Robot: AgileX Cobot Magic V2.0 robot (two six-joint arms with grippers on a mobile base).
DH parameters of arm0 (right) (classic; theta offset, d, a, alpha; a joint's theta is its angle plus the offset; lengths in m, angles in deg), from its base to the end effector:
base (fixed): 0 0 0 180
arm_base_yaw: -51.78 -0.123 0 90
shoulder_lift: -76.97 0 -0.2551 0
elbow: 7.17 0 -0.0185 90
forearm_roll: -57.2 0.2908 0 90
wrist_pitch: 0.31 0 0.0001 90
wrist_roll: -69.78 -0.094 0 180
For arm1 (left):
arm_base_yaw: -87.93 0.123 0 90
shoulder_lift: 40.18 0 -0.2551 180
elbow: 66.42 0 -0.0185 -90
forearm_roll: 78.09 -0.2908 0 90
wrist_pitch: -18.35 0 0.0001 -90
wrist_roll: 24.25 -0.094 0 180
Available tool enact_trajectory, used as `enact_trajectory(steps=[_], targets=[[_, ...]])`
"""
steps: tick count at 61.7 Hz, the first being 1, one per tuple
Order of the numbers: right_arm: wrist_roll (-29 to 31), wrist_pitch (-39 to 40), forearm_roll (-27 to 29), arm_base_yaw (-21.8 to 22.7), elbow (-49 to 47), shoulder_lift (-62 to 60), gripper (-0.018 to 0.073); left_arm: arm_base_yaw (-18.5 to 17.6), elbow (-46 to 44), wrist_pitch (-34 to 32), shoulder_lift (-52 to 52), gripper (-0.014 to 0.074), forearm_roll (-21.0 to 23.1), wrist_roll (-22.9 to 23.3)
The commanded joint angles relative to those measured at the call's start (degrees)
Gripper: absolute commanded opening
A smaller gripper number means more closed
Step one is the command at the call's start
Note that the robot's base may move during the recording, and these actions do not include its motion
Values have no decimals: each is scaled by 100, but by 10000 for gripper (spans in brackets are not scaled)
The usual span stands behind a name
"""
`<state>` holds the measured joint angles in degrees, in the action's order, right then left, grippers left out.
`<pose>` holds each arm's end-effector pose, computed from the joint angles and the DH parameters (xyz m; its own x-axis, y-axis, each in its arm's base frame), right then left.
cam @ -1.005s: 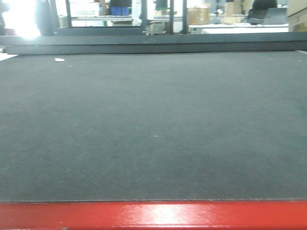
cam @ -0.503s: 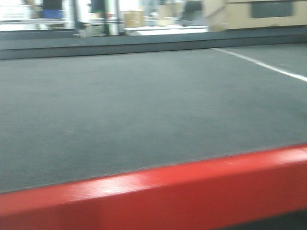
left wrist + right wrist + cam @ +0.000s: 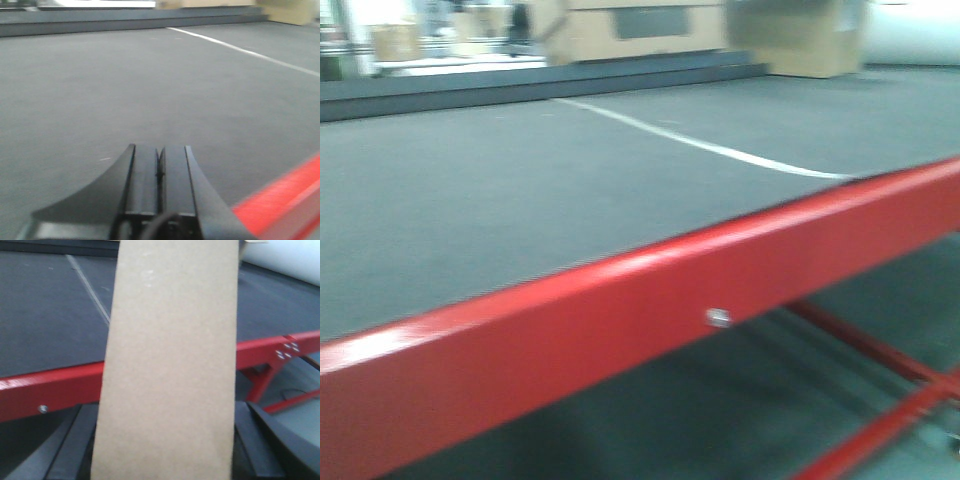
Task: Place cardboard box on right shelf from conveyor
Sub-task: 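Turn the base away from the conveyor holding the box in the right gripper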
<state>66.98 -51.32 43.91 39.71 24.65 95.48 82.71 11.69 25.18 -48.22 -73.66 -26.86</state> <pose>0.0632 -0.0037 0.3868 -0.1753 -0.1366 -0.9750 -0.0515 0.9902 -0.1295 0.1296 -0.0127 0.1917 -0.0545 -0.0264 -0.9982 0.0985 0.9946 -0.0316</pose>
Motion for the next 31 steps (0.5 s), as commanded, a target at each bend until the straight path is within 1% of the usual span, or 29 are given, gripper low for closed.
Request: enact_trajectory(steps=[1,31], targets=[[44,585,-112,28,-143,93,162,-6,44,-506,82,-116,34,-2],[44,585,-112,28,-143,93,162,-6,44,-506,82,-116,34,-2]])
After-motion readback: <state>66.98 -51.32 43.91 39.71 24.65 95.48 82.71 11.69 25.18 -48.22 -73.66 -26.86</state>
